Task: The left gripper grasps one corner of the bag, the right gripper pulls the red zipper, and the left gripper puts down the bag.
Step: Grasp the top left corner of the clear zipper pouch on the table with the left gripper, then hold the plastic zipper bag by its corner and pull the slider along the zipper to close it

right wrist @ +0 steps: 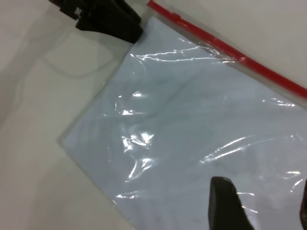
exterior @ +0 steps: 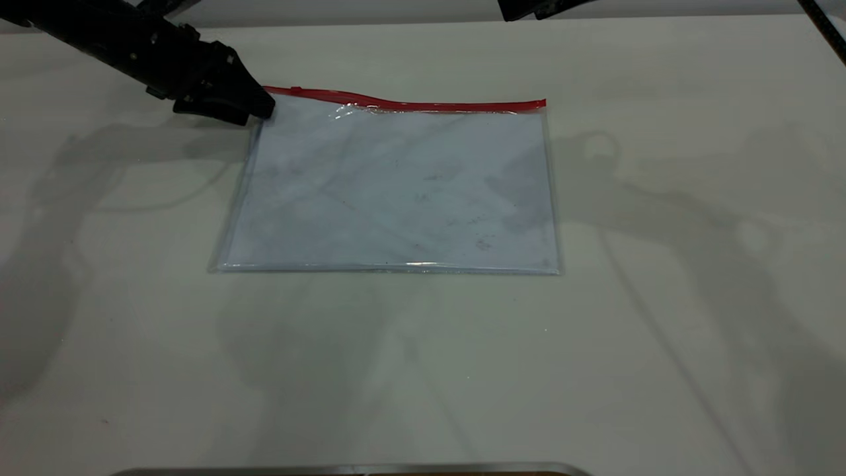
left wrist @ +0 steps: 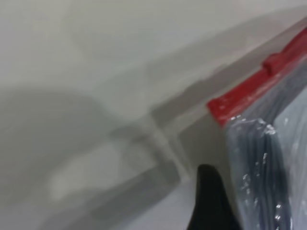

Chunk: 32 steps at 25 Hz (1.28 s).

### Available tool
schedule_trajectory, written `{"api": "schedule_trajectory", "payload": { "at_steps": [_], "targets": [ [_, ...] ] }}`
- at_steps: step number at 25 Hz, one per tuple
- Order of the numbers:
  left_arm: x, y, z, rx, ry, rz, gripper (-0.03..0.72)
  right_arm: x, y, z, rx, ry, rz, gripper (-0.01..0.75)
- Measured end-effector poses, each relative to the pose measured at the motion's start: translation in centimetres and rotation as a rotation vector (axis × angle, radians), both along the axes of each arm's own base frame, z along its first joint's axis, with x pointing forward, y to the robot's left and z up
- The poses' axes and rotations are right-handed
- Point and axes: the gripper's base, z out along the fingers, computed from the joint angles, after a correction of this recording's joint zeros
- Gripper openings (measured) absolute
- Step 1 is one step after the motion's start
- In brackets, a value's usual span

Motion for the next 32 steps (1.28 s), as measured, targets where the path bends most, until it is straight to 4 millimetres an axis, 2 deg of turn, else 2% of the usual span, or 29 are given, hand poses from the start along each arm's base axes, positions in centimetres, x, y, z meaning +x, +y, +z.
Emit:
{"api": "schedule_trajectory", "payload": {
  "at_steps": [5,10,13,18,19,26,32],
  "targets": [
    [-0.4,-0.6,-1.5,-0.084,0.021,-0.003,0.55,0.1,-0.1,0.0,-0.006,-0.005,-0.009,0.414],
    [-0.4,-0.8,-1.2,-0.112,0.01,-0.03,0.513,0.1,-0.1,0.0,-0.007,-0.006,-0.011,0.414],
    [-0.5,-0.8,-1.2,-0.114,0.007,-0.039,0.407,0.1,-0.1,0.0,-0.007,-0.006,-0.01,0.414],
    [-0.4,-0.9,-0.9,-0.118,-0.001,-0.05,0.087,0.5,0.0,-0.4,-0.009,-0.006,-0.005,0.414],
    [-0.4,-0.9,-0.8,-0.116,-0.009,-0.059,0.06,0.9,0.1,-0.5,-0.012,-0.017,0.002,0.414],
    [-0.4,-1.2,0.9,-0.119,-0.136,-0.211,0.053,4.7,1.8,-2.3,0.02,-0.09,0.169,0.414],
    [-1.2,-1.9,1.6,-0.153,-0.378,-0.533,0.053,7.6,3.7,-5.7,0.109,-0.096,0.338,0.414]
  ]
}}
